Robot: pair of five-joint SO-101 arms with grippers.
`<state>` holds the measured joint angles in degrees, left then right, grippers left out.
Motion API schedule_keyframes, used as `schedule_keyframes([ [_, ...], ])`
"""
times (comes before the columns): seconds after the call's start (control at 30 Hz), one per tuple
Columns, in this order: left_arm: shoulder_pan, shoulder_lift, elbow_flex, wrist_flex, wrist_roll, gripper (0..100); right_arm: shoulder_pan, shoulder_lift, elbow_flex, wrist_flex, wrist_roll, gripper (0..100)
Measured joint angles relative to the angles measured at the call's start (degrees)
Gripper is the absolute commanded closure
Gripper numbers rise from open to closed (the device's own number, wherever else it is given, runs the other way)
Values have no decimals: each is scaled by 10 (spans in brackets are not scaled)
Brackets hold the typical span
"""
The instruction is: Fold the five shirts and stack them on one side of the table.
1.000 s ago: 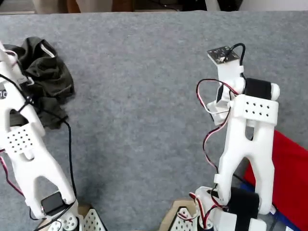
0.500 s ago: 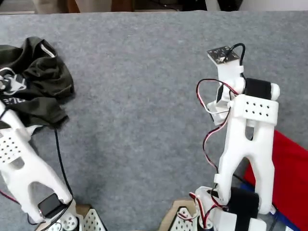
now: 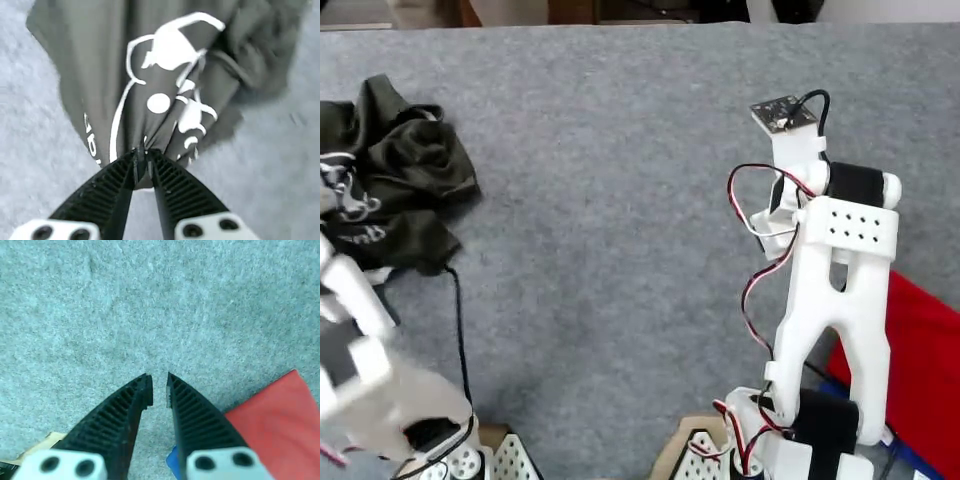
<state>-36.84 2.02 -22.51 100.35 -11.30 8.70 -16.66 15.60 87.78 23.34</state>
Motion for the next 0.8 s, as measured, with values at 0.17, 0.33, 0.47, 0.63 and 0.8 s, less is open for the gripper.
schedule_keyframes([
  [0.17,126,-241,208,0,0,981,0,0,0,0,0,932],
  [0.33,316,-465,375,0,0,981,0,0,0,-15,24,931],
  [0.47,418,-583,440,0,-12,981,0,0,0,-34,55,930],
  [0.63,443,-652,476,0,-53,972,-13,0,0,-59,98,907],
  [0.8,415,-695,477,0,-59,797,-84,1,-14,-67,127,777],
])
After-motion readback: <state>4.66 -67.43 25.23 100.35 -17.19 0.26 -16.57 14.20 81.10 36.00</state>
